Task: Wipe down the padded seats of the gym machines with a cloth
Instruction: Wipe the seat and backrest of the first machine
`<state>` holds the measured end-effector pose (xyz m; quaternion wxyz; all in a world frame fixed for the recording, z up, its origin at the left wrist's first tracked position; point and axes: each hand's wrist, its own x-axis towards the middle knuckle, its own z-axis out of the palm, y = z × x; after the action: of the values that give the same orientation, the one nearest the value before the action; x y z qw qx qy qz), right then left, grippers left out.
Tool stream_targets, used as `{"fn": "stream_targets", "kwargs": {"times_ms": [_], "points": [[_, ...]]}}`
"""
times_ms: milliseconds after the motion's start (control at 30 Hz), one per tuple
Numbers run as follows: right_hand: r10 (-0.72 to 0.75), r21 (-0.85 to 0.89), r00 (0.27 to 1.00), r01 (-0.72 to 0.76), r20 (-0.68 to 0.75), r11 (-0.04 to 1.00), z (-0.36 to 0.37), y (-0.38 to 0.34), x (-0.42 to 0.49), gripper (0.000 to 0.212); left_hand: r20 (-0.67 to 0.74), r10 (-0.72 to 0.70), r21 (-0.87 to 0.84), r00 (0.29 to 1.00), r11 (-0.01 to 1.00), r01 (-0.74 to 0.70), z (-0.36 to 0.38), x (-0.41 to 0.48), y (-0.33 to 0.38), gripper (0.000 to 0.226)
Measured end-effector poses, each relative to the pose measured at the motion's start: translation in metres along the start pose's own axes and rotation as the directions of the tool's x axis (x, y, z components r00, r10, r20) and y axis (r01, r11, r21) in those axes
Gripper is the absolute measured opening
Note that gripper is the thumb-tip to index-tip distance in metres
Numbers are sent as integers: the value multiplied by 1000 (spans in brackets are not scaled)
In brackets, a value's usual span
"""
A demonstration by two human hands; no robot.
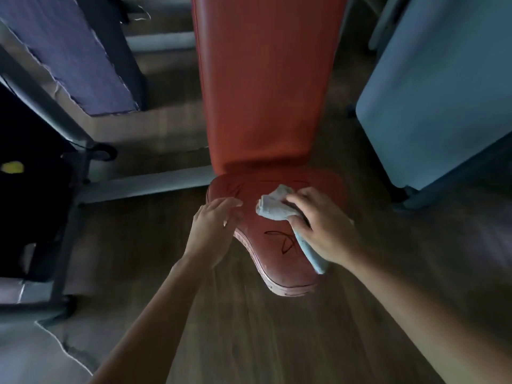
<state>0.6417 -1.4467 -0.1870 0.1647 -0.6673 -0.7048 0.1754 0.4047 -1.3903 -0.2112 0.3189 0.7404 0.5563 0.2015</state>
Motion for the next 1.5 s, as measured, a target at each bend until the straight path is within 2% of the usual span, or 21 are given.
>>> {"fn": "stream_targets", "kwargs": {"times_ms": [167,267,400,667,867,1033,1167,1267,1400,1500], "points": [[-126,-85,991,130,54,988,47,28,13,49,-167,166,44,972,986,-161,43,7,-49,21],[-216,45,976,214,38,976,57,37,20,52,-258,193,-38,947,977,-210,58,13,-61,15],[-280,158,960,273,20,949,56,41,34,38,-291,188,-108,938,968,-227,67,14,-68,16],[-366,128,928,357,61,925,52,37,28,46,-338,271,-103,901,941,-322,75,16,-79,18],[-491,108,868,483,73,869,54,18,-27,32,-309,232,-124,922,952,-281,68,4,-85,16],[-372,105,928,368,21,924,46,24,9,22,-313,230,-59,921,963,-261,67,4,-77,14],[-279,109,959,282,-38,953,50,30,29,21,-321,200,-16,926,976,-217,71,4,-69,20],[-275,105,959,281,-73,954,51,25,4,23,-295,182,-5,938,981,-192,69,3,-68,26],[-391,97,915,400,-99,911,53,21,-41,25,-299,172,-7,939,983,-183,70,0,-68,29],[-323,90,944,329,-74,940,43,27,-21,21,-299,171,3,939,984,-178,73,-3,-64,32]]}}
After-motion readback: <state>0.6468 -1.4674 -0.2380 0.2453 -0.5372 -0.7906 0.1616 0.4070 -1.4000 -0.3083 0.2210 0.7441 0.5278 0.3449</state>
